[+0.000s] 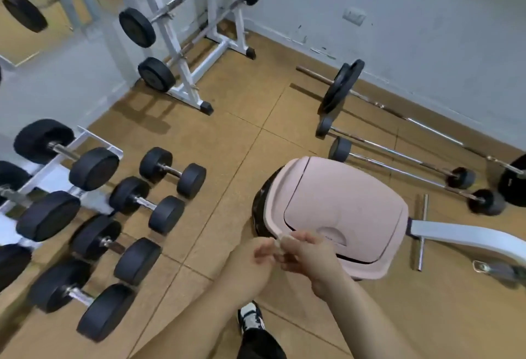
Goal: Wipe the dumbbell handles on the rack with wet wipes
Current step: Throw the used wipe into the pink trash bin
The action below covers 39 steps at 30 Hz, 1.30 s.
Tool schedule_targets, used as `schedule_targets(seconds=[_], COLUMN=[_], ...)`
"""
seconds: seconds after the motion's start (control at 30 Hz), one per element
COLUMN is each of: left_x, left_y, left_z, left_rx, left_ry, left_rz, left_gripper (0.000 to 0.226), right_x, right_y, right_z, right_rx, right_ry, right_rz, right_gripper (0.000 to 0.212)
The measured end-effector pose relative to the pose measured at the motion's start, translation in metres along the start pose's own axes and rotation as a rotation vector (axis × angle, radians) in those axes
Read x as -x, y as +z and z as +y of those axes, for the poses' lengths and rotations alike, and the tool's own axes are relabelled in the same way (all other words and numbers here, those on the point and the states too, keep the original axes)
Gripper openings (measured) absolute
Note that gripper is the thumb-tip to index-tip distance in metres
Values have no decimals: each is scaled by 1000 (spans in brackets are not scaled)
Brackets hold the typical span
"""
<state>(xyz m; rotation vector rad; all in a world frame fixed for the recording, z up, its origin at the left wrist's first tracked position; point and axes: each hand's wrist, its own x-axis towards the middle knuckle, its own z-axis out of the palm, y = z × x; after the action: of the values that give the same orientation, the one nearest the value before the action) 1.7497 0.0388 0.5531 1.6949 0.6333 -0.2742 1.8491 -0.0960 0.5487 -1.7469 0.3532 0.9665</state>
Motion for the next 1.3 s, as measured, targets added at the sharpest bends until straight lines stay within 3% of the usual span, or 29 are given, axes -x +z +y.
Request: schedule_targets(seconds=[0.07, 0.2, 0.3, 0.37, 0.5, 0.63, 0.73, 0.83, 0.9, 0.97, 1.03, 1.17, 1.3], left_x=[-28, -78, -115, -139, -163, -169, -166, -163, -159, -152, -142, -102, -34], left_y=[37, 81, 104, 123, 151, 156, 155, 148, 142, 133, 123, 89, 39], left_z=[5, 2, -2, -8, -24, -37, -38, -34, -30, -23, -13, 4, 6], left_rx=[17, -103, -159, -171, -179, -202, -183, -180, -182, -179, -163, -127, -3], left_ry=[-83, -99, -143, -179, -233, -244, -261, -267, -270, -272, -271, -214, -234], left_rz=[0, -40, -103, -123, -157, -154, -128, -95, -77, -54, -30, 85, 227], left_gripper=[34, 16, 23, 31, 27, 34, 32, 34, 36, 38, 38, 21, 18], right_x=[-35, -106, -154, -184, -227, -251, -248, -235, -223, -204, -183, -133, -80], right_y=[-50, -112, -140, -153, -167, -170, -167, -158, -147, -131, -110, -62, 2], right_z=[10, 27, 43, 57, 78, 87, 85, 85, 84, 71, 56, 15, -20], right_rx=[32, 178, 310, 362, 484, 641, 755, 780, 816, 767, 657, 506, 536], right_ry=[61, 111, 107, 120, 194, 225, 182, 225, 193, 90, 20, -95, -191], right_rz=[93, 234, 306, 296, 276, 65, 7, -65, -46, 23, 22, -69, -225], right_gripper=[15, 19, 12, 14, 11, 26, 20, 41, 25, 19, 34, 32, 32])
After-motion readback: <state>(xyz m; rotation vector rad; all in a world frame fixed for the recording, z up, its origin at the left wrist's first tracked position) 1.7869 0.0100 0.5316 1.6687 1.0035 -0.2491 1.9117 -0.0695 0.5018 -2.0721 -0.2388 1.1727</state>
